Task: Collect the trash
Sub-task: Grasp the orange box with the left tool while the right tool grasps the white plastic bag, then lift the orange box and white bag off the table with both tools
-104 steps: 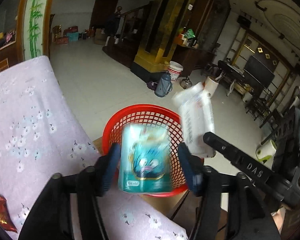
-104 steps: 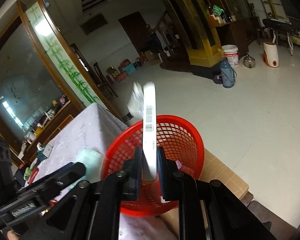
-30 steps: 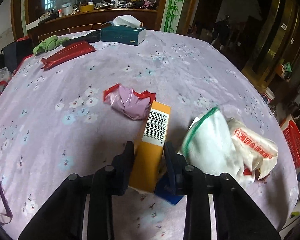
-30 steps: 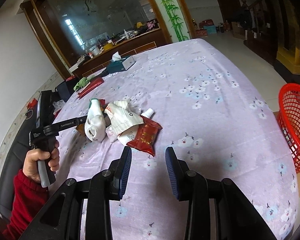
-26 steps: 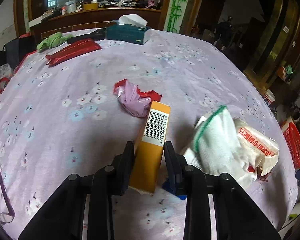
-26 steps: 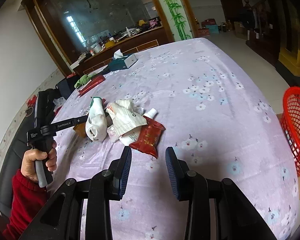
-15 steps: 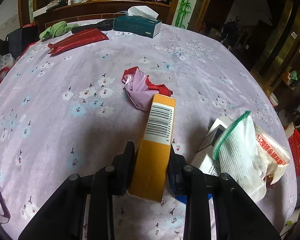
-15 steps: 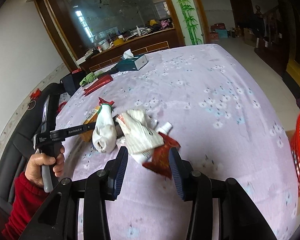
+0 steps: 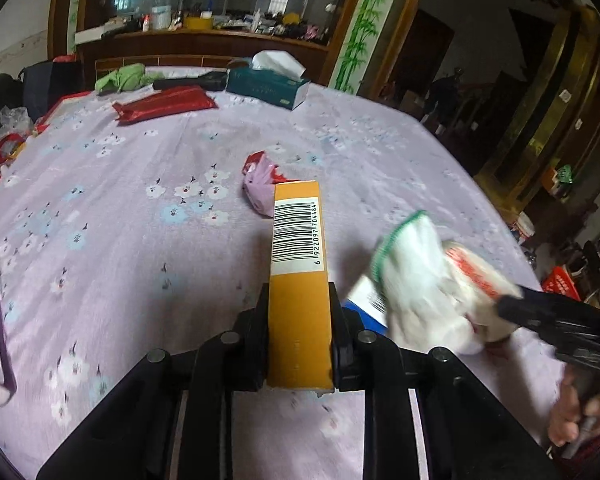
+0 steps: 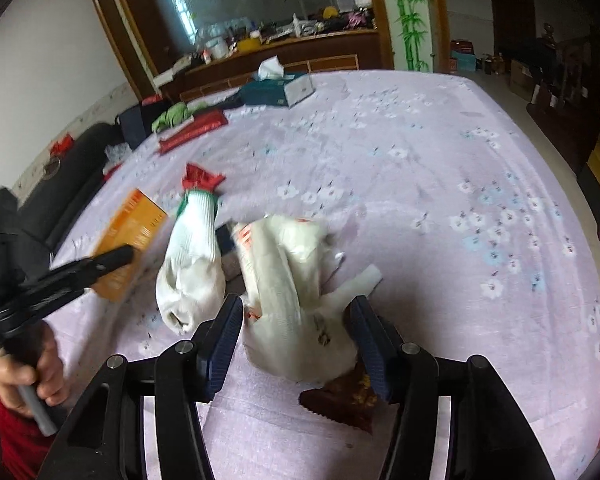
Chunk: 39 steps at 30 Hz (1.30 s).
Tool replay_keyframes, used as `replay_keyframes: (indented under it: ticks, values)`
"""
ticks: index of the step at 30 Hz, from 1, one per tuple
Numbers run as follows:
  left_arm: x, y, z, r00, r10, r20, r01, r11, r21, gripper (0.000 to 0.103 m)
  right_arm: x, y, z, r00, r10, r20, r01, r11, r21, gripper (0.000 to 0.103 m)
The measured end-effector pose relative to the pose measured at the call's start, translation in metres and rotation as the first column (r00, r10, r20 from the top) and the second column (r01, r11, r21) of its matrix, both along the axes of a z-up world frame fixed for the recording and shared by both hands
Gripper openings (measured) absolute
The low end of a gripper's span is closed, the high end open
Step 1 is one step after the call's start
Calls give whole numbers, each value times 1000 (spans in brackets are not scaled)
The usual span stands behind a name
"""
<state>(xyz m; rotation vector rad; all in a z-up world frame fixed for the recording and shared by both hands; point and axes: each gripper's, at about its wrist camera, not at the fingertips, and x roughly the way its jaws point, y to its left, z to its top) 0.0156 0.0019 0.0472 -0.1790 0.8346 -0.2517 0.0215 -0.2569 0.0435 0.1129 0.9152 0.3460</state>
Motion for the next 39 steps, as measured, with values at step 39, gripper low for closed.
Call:
replay_keyframes:
  ticks: [39]
  values:
    - [-141, -115, 21, 974, -118, 195, 109, 992, 58, 22, -153, -82, 27, 951, -228, 208, 198, 968, 155, 40]
